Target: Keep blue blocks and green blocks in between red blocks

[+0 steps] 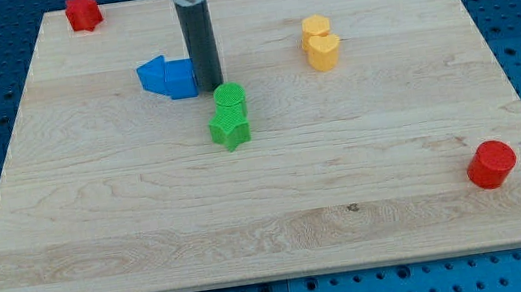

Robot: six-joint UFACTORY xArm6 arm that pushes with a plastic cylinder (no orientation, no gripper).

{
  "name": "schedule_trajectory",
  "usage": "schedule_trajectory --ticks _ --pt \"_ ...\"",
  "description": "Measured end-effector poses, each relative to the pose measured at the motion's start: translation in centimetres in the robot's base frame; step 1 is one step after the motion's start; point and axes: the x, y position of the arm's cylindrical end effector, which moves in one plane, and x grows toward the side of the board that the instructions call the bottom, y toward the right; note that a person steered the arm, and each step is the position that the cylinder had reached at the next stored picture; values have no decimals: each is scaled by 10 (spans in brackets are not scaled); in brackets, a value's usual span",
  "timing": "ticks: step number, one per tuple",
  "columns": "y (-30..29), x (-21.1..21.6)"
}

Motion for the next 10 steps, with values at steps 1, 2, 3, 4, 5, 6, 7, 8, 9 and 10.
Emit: schedule_trajectory --ticks 1,2,3,4,5,6,7,8,9,10 --pt "5 15" --pt "-13 15" --pt "-27 37" --pt "-29 61" --pt "13 82" --pt "49 83" --pt "60 110" --pt "76 123" --pt "106 126" --pt "130 127"
